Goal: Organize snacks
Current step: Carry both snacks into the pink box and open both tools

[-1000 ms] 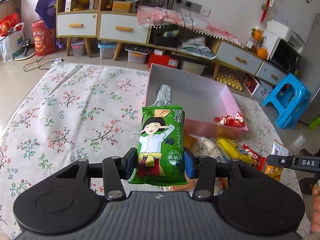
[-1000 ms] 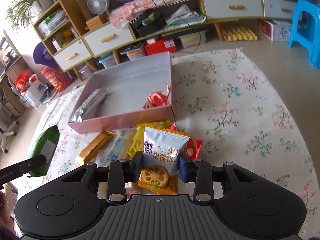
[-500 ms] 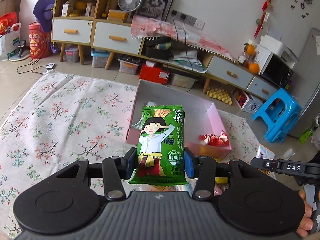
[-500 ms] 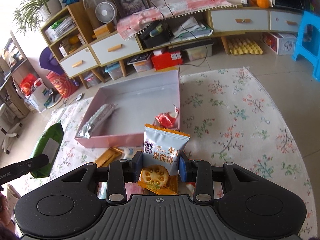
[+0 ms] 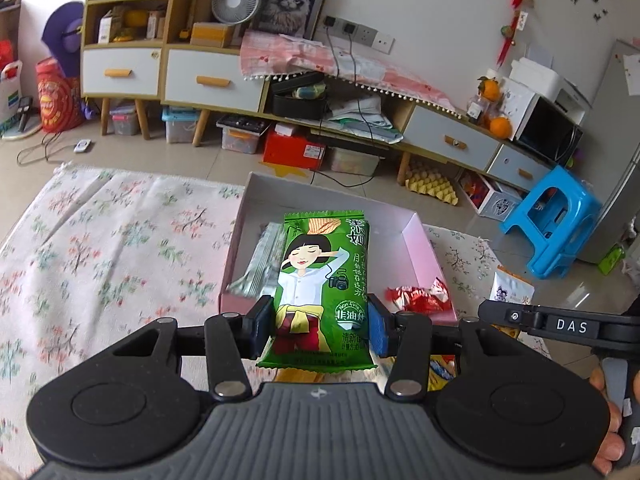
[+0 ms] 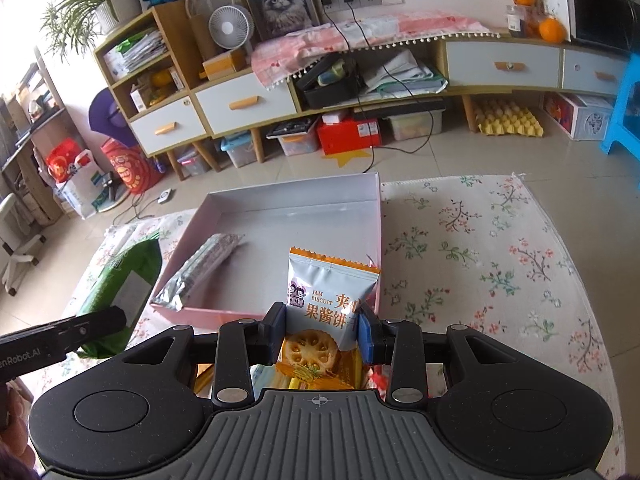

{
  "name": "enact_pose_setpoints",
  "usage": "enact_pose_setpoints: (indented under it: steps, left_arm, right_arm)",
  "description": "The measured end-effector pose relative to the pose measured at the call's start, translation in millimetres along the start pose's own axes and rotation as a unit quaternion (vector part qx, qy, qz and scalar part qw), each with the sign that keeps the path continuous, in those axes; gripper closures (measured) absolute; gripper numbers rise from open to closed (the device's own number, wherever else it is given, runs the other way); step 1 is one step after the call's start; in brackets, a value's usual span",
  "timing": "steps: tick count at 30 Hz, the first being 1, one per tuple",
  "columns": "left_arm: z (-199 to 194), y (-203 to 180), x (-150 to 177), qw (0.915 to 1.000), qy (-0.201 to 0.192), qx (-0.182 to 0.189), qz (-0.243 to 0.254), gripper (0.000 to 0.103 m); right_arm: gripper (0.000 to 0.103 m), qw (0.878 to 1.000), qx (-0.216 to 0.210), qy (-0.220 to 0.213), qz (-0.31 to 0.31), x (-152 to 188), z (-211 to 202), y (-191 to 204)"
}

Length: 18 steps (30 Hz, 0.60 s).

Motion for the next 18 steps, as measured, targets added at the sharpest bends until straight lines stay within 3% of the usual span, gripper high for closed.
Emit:
enact_pose_setpoints:
  steps: [10,14,18]
  left_arm:
    - [28.3,-7.2,-11.0,0.9964,-0.035,-0.040,0.066,0.059]
    - [37.2,3.3,-11.8,0.9985,-0.021,-0.027,0.042,0.059]
    - [47.3,0.8,-10.3,0.9984,-0.009,-0.028,0.049,0.059]
  right_arm:
    - [0.068,1.000,0.007,0.004,-0.002,-17.8,23.5,-5.5]
    - [0.068,1.000,-0.005,0.010,0.010,-22.7,33.6,-6.7]
    - [0.068,1.000,-0.007,0.015,0.012,-27.6,46.9,-4.3]
Point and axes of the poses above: each gripper's, at about its wrist camera, not at the fingertips, and z roughly the way its jaws point, y to its left, x to its underside, the point moved 6 cm from there along z, roughly the way its jaws point, and after that the axes turned 2 degrees about -y, right-handed, at the moved point
